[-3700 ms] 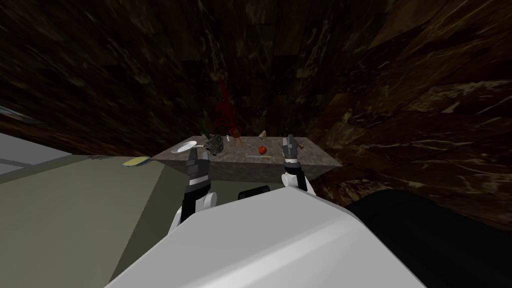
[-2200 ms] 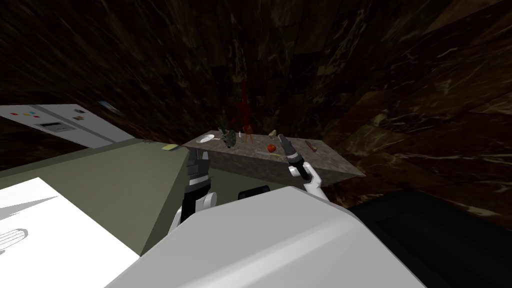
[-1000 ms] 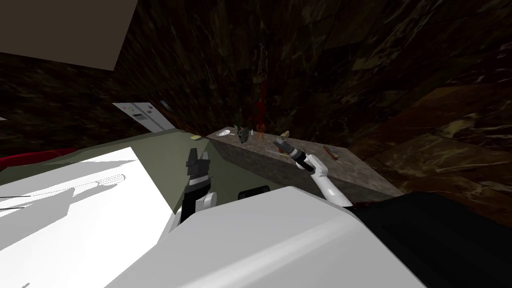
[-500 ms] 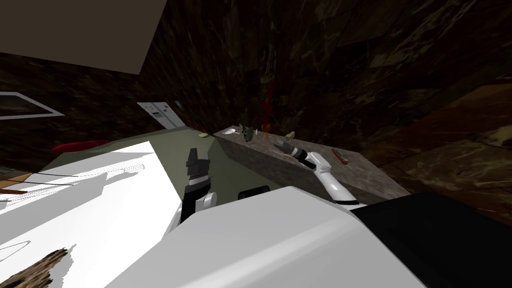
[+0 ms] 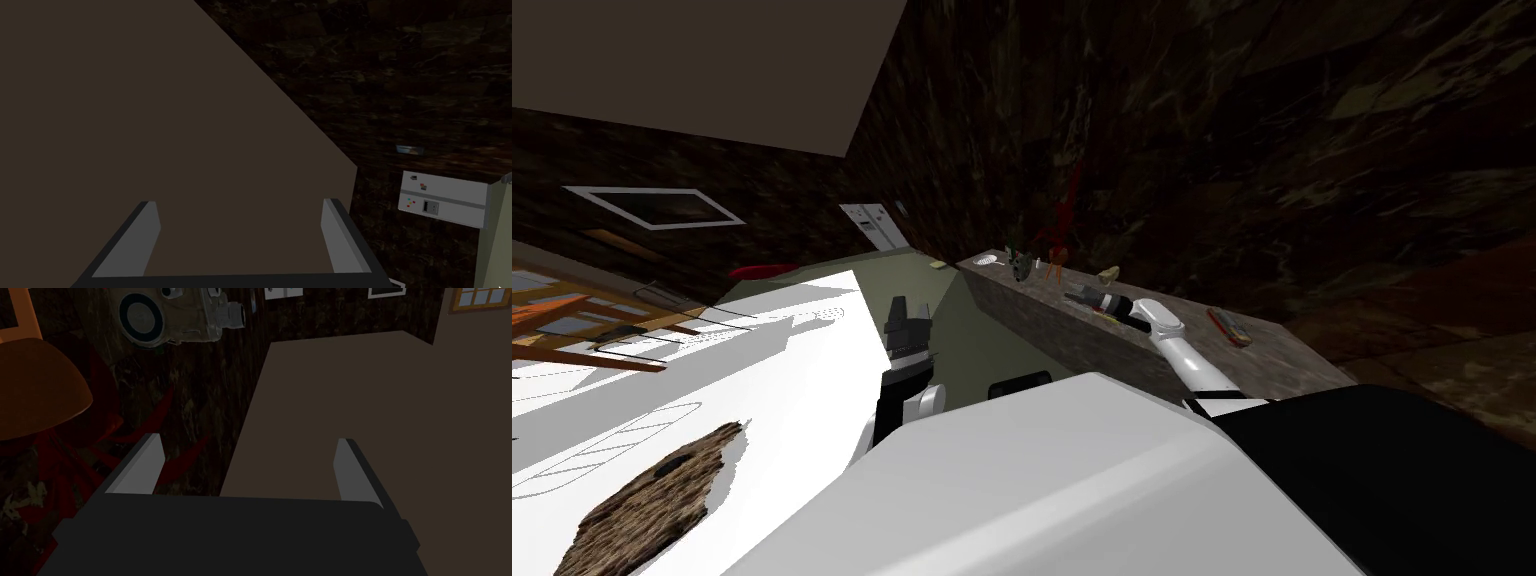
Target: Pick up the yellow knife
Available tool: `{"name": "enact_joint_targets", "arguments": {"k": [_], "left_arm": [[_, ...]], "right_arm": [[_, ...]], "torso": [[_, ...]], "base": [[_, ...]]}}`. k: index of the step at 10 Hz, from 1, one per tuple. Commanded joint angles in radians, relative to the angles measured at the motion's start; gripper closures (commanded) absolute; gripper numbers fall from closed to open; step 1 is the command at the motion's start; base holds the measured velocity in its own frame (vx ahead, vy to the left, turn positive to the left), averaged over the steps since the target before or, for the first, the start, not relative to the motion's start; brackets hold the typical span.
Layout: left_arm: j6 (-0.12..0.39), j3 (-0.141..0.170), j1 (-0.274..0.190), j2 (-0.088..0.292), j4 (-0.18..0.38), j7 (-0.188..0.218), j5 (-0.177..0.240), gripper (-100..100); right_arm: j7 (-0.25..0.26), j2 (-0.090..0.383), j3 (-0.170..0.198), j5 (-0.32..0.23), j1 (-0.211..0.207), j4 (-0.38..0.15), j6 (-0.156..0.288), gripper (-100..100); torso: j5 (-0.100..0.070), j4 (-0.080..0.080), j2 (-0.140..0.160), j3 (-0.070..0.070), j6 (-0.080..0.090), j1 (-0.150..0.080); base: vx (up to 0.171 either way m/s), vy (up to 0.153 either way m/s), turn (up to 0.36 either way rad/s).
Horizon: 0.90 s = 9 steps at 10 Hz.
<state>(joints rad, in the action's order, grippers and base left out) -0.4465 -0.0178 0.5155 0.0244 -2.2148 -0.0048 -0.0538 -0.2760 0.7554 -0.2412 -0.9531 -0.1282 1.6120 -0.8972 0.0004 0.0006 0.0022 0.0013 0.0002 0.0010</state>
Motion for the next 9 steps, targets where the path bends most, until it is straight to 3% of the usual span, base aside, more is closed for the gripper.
{"name": "enact_joint_targets", "arguments": {"k": [1,2,3,4,5,7,8,9], "left_arm": [[0.000,0.000,0.000,0.000,0.000,0.000,0.000,0],[0.000,0.000,0.000,0.000,0.000,0.000,0.000,0],[0.000,0.000,0.000,0.000,0.000,0.000,0.000,0],[0.000,0.000,0.000,0.000,0.000,0.000,0.000,0],[0.000,0.000,0.000,0.000,0.000,0.000,0.000,0],[0.000,0.000,0.000,0.000,0.000,0.000,0.000,0],[0.000,0.000,0.000,0.000,0.000,0.000,0.000,0],[0.000,0.000,0.000,0.000,0.000,0.000,0.000,0]], "right_arm": [[-0.005,0.018,-0.003,-0.050,0.010,-0.050,-0.015,-100],[-0.019,0.059,-0.008,-0.079,0.023,-0.088,-0.034,-100],[-0.019,0.059,-0.008,-0.114,0.023,-0.108,-0.034,-100],[-0.019,0.059,-0.008,-0.114,0.023,-0.118,-0.034,-100],[-0.032,0.099,-0.012,-0.158,0.034,-0.158,-0.053,-100],[-0.032,0.099,-0.012,-0.176,0.034,-0.182,-0.053,-100],[-0.044,0.137,-0.015,-0.223,0.044,-0.222,-0.071,-100],[-0.044,0.137,-0.015,-0.236,0.044,-0.243,-0.071,-100]], "torso": [[0.000,0.000,0.000,0.000,0.000,0.000],[0.000,0.000,0.000,0.000,0.001,-0.001],[0.000,0.000,0.000,0.000,0.000,0.000],[0.000,0.000,0.000,0.000,0.001,-0.001],[0.000,0.000,0.000,0.000,0.002,-0.002],[0.000,0.000,0.000,0.000,0.001,-0.001],[-0.001,0.000,-0.001,0.000,0.002,-0.002],[0.000,0.000,0.000,0.000,0.000,-0.001]], "base": [[-0.024,0.019,0.159],[-0.030,0.032,0.319],[-0.027,0.022,0.134],[-0.011,0.009,-0.040],[-0.022,0.023,0.274],[-0.015,0.013,0.091],[-0.027,0.027,0.267],[-0.027,0.019,0.178]]}}
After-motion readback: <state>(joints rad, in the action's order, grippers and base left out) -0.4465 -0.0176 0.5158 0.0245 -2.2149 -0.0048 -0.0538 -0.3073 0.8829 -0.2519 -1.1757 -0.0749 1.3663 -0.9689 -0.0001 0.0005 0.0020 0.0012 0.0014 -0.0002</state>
